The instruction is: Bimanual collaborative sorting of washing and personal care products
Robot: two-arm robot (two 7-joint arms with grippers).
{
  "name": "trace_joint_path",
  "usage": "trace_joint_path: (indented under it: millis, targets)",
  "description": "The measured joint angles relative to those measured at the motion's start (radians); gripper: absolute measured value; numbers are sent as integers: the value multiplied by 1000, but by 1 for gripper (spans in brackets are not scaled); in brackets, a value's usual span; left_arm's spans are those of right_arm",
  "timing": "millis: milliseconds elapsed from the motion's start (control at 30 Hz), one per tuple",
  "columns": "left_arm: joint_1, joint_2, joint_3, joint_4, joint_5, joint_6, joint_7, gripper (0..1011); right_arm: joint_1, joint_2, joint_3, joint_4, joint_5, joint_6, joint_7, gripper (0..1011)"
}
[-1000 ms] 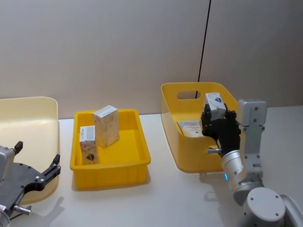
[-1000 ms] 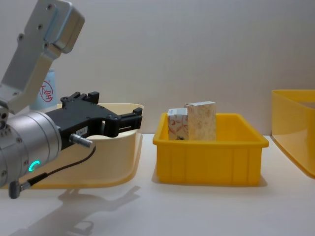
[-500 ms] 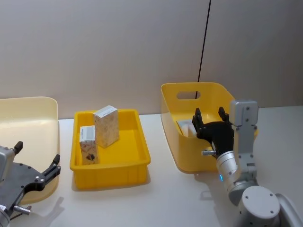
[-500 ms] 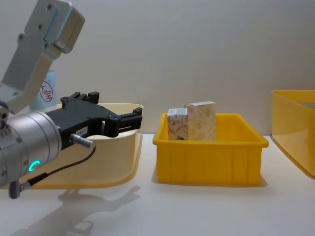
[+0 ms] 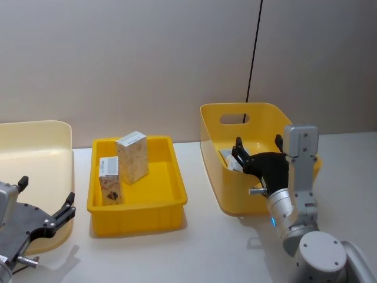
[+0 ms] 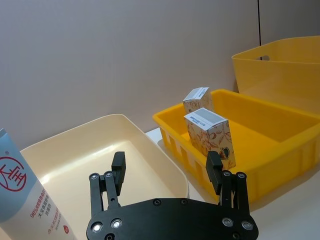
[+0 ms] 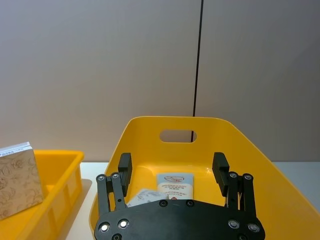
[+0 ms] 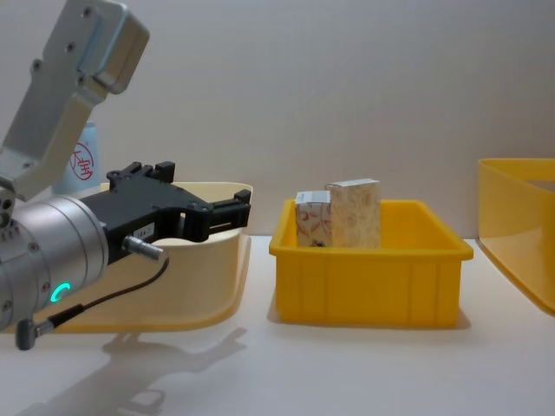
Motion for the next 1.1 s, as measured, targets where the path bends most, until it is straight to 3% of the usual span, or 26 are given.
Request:
trace_joint_path:
  millis: [200, 833, 1100]
  targets:
    - [0, 0, 0, 0, 0, 0, 0, 1003, -1, 0, 2, 0, 2, -26, 11, 1001]
    - [0, 0, 0, 0, 0, 0, 0, 1003, -13, 11, 12, -41, 82, -230, 140, 1001]
    - [0, 0, 0, 0, 0, 0, 0, 1003, -22, 22, 2, -48, 91, -221, 141, 1001]
